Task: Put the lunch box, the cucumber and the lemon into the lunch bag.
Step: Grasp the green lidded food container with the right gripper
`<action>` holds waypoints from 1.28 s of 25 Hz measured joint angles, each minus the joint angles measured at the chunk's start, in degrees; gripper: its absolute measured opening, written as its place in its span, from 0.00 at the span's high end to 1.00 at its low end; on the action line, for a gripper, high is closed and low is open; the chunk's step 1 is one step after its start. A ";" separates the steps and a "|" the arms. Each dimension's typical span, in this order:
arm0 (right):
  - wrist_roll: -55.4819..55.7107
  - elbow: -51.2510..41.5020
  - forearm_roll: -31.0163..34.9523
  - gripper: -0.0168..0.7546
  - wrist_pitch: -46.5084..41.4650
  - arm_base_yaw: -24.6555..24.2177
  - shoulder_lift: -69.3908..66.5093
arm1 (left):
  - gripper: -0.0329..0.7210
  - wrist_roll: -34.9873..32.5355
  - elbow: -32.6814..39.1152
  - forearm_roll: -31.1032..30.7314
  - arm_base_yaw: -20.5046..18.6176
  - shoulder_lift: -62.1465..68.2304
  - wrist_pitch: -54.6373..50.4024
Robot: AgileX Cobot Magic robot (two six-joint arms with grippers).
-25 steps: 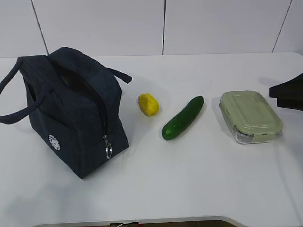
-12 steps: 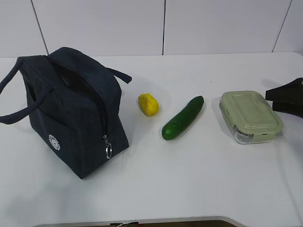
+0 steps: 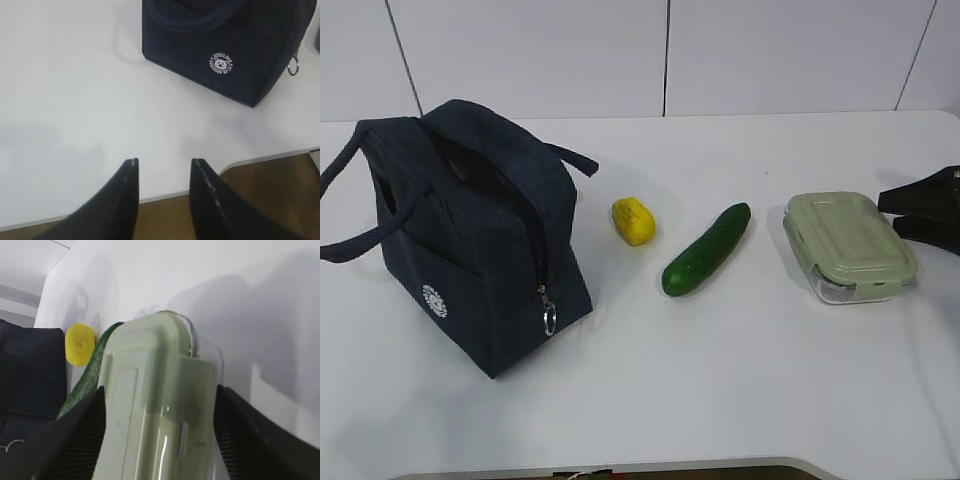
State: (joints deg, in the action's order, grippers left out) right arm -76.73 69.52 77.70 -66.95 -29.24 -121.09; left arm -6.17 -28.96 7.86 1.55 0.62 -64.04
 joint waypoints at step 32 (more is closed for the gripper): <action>3.84 0.11 2.80 0.28 0.13 0.00 -3.90 | 0.64 0.00 0.00 0.00 0.00 0.00 0.00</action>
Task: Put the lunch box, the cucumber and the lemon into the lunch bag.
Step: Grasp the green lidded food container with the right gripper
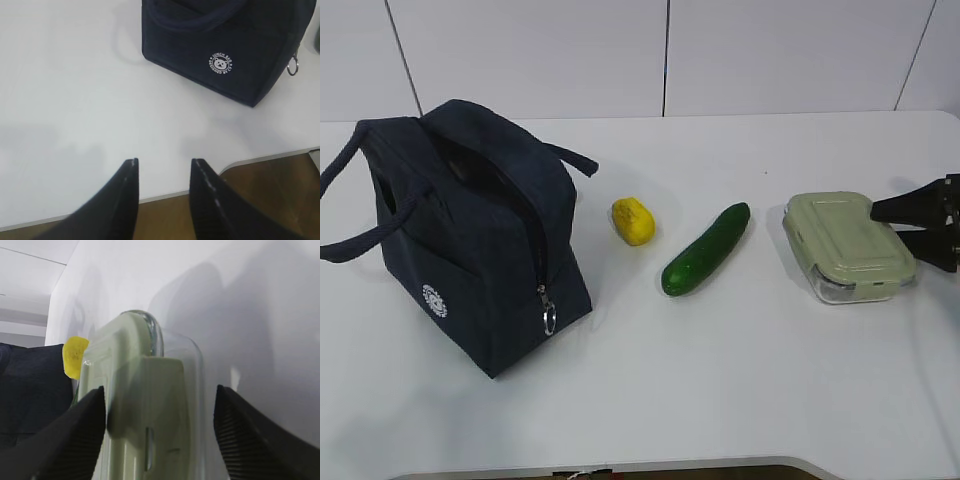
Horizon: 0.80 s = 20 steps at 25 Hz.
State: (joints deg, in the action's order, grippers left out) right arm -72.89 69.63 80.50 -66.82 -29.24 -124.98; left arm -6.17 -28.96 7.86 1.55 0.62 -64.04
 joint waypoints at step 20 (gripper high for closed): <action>1.75 0.00 -1.17 0.28 0.00 0.82 1.76 | 0.64 0.00 0.00 0.00 0.00 0.00 0.00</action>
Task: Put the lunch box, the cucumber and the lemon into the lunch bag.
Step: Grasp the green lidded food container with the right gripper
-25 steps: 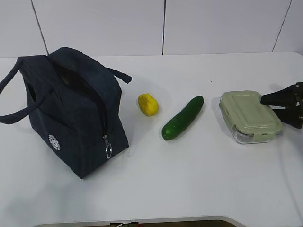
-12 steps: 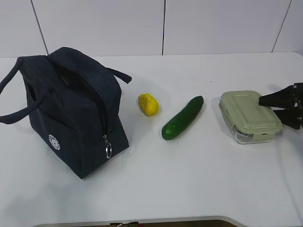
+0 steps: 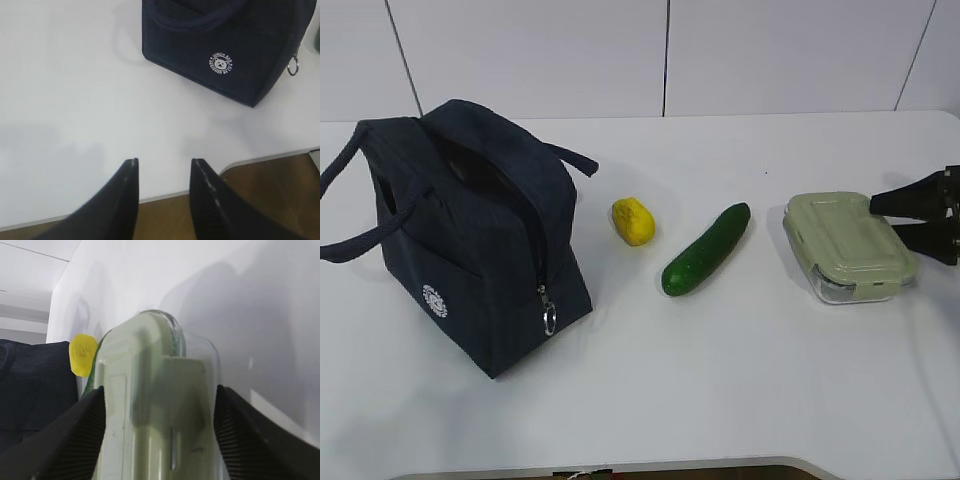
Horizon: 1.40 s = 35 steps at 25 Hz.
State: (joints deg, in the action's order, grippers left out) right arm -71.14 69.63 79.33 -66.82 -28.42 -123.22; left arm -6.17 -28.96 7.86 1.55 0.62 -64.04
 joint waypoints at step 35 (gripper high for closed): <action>1.11 0.11 -0.91 0.28 0.00 4.56 0.23 | 0.64 0.00 0.00 0.00 0.00 0.00 0.00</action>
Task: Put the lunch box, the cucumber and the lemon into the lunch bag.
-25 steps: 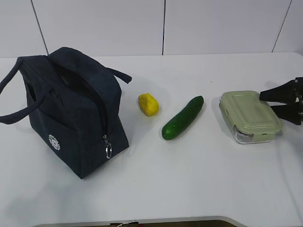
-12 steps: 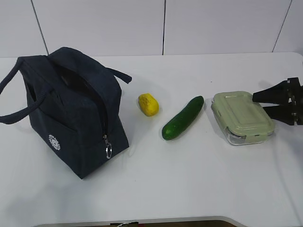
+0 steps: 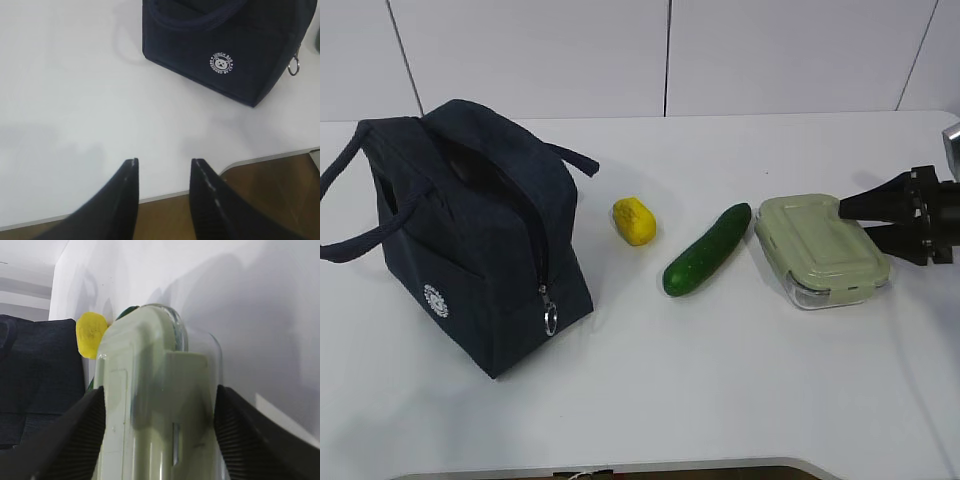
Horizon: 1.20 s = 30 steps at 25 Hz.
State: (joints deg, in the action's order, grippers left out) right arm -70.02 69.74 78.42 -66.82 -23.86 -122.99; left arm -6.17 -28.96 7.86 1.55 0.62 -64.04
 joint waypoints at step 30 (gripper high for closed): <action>0.24 0.10 -0.72 0.46 -0.69 0.09 -2.01 | 0.64 0.00 0.00 0.00 0.00 0.00 0.00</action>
State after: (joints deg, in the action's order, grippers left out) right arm -69.78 69.84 77.71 -67.51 -23.78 -125.00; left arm -6.17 -28.96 7.86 1.55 0.62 -64.04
